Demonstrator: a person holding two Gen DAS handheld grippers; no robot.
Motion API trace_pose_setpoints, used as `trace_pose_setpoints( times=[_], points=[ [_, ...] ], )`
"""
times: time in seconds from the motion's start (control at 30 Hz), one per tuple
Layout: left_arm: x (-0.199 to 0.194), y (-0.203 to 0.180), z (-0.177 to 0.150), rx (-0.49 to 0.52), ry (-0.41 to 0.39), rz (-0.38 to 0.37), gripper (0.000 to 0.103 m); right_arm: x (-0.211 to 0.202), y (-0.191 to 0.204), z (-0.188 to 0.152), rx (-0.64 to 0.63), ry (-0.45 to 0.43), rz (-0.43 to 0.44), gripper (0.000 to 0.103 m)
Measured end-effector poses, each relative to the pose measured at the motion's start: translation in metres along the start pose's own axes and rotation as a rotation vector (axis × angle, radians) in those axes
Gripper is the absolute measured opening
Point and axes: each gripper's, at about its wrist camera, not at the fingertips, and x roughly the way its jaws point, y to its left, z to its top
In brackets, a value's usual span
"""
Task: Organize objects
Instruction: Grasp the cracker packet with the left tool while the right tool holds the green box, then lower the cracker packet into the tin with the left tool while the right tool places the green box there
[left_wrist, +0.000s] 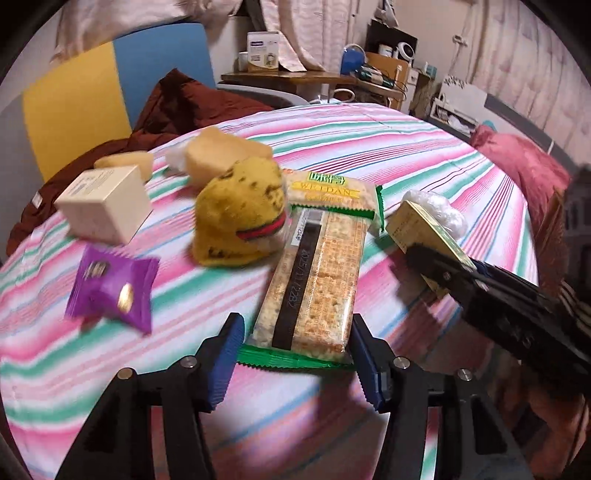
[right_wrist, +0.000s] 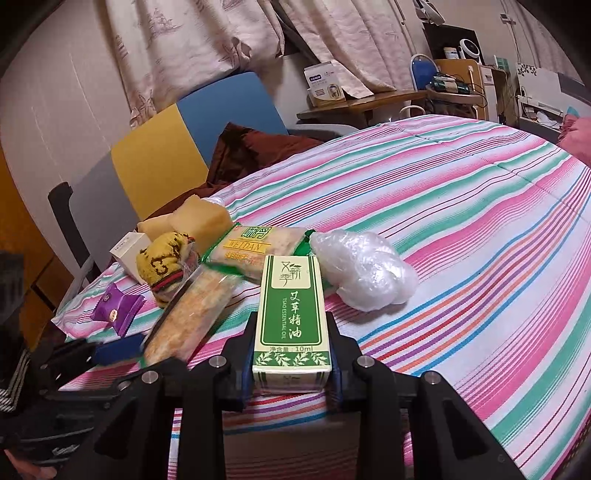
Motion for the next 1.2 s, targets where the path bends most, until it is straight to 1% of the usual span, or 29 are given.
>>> trace_pose_setpoints(
  times=[0.07,0.1,0.17,0.2,0.23,0.3,0.33,0.37,0.47,0.6,0.77,0.83,0.93,1.0,1.13,1.2],
  points=[
    [-0.007,-0.002,-0.008,0.002,-0.004,0.011,0.059,0.0,0.0,0.0,-0.002,-0.001,-0.003,0.03],
    [-0.008,-0.004,-0.008,0.006,-0.007,0.024,0.061,0.0,0.001,-0.001,-0.004,-0.001,-0.005,0.03],
    [-0.007,-0.006,-0.003,0.004,-0.014,0.059,0.084,0.0,0.002,-0.001,-0.009,-0.001,-0.01,0.03],
    [-0.008,-0.006,0.0,-0.001,-0.029,0.079,0.087,0.0,0.002,-0.001,-0.011,-0.001,-0.013,0.03],
    [-0.006,-0.005,0.005,-0.002,-0.035,0.086,0.084,0.0,0.002,-0.001,-0.012,-0.001,-0.015,0.03],
    [0.005,-0.008,0.01,0.015,0.0,0.062,0.058,0.0,0.002,-0.001,-0.014,-0.001,-0.017,0.03],
    [0.011,-0.01,0.009,0.03,0.024,0.053,0.051,0.0,0.002,-0.001,-0.015,0.001,-0.018,0.03],
    [0.009,-0.012,0.007,0.045,0.005,0.062,0.05,0.0,0.002,-0.001,-0.016,0.002,-0.02,0.03],
    [0.003,-0.013,0.0,0.047,-0.008,0.055,0.048,0.0,0.003,-0.001,-0.021,0.002,-0.027,0.03],
    [-0.01,-0.003,-0.015,-0.007,-0.03,0.056,0.048,0.001,0.004,-0.002,-0.032,0.003,-0.039,0.03],
    [-0.035,0.008,-0.042,-0.071,-0.056,0.096,0.048,0.0,0.009,-0.002,-0.05,0.0,-0.065,0.03],
    [-0.045,0.014,-0.052,-0.096,-0.067,0.105,0.048,-0.002,0.011,-0.002,-0.06,-0.012,-0.094,0.03],
    [-0.062,0.021,-0.067,-0.148,-0.087,0.095,0.048,-0.009,0.014,-0.003,-0.075,-0.053,-0.117,0.03],
    [-0.074,0.027,-0.077,-0.173,-0.104,0.098,0.048,-0.014,0.02,-0.004,-0.105,-0.077,-0.125,0.03],
    [-0.102,0.042,-0.09,-0.22,-0.151,0.126,0.048,-0.019,0.037,-0.006,-0.196,-0.107,-0.131,0.03],
    [-0.119,0.055,-0.095,-0.256,-0.179,0.156,0.048,-0.021,0.048,-0.009,-0.252,-0.122,-0.138,0.03]
  ],
)
